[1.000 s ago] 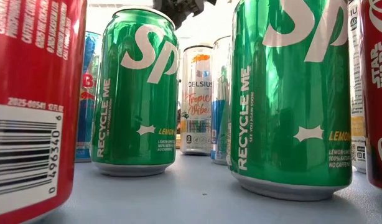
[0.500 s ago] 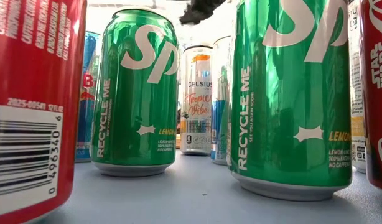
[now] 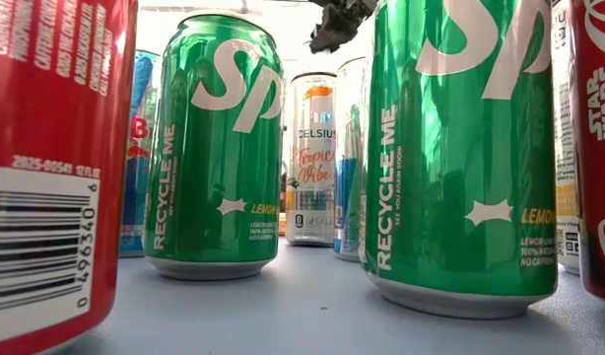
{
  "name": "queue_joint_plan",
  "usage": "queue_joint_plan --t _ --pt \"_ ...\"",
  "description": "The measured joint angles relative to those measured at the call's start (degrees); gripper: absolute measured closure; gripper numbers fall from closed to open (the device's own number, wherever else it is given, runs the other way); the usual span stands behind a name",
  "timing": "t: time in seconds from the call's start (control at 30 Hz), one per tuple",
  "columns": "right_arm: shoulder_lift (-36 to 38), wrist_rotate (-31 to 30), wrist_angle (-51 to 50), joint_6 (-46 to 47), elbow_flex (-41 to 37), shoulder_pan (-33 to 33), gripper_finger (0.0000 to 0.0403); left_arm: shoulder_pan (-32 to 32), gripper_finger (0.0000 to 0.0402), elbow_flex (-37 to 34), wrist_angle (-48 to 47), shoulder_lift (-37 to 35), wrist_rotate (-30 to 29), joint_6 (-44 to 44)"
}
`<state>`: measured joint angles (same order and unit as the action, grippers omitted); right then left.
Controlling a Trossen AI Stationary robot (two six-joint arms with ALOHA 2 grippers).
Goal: Place canned beverage on shelf
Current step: Put the white-blue soda can on the shelf aligned with the other white-blue soda can
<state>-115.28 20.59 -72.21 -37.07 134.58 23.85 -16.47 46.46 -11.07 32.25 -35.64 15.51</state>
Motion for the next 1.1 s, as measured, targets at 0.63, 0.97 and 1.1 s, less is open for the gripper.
queue_joint_plan --t 0.63,0.97,1.1 --pt "31.7 -2.7 28.2 2.7 -45.3 4.8 0.0288 0.0 0.0236 0.0 1.6 0.0 -3.6 -1.3" --pt "37.9 -5.7 46.6 5.1 -64.3 7.0 0.0273 0.0 0.0236 0.0 1.6 0.0 -8.0 -1.8" --pt "34.4 -5.6 48.0 3.8 -64.2 8.5 0.0271 0.0 0.0236 0.0 1.6 0.0 -8.6 -2.0"
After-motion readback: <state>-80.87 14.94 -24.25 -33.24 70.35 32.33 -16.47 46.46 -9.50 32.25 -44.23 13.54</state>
